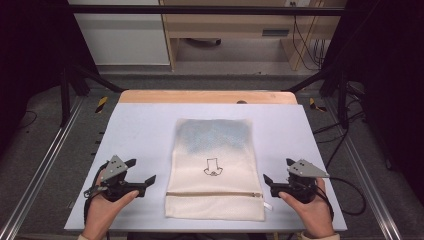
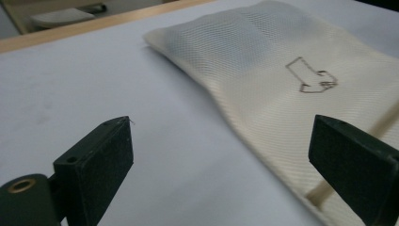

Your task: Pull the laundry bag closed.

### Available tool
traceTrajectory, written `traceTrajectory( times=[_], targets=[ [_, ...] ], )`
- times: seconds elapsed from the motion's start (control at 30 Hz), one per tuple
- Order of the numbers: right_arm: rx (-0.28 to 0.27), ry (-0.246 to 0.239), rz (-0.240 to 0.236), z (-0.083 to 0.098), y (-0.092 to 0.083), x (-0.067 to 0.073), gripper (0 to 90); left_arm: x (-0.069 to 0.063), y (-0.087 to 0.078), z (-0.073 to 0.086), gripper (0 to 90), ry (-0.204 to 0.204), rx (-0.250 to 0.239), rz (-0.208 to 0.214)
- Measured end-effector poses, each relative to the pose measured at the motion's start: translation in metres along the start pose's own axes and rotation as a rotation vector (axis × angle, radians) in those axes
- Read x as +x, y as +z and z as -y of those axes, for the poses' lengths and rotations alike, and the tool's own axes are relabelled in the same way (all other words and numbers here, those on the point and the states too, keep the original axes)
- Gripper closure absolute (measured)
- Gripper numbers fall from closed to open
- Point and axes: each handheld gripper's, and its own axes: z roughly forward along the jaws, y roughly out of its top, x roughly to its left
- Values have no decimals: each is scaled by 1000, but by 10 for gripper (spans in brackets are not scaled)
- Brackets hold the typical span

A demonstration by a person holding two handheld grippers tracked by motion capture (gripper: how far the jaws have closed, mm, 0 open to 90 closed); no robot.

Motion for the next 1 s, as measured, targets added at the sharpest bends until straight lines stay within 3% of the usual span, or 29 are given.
traceTrajectory(
  times=[0.07, 0.27, 0.37, 0.67, 0.77, 1.0],
  targets=[
    [-3, -1, 20, 1, -1, -3, 71, 8, -5, 0, 68, -3, -14, -41],
    [5, 20, 42, 6, -5, -16, 63, 31, -16, 6, 56, -53, -43, -92],
    [11, 32, 44, 9, -5, -19, 62, 41, -19, 8, 41, -54, -48, -124],
    [27, 73, 73, 19, -7, -33, 46, 59, -15, 18, 38, -79, -6, -177],
    [43, 97, 86, 25, -5, -39, 48, 63, -10, 22, 40, -69, 29, -186],
    [99, 96, 103, 39, 0, -47, 68, 65, -1, 27, 39, -38, 79, -201]
  ],
)
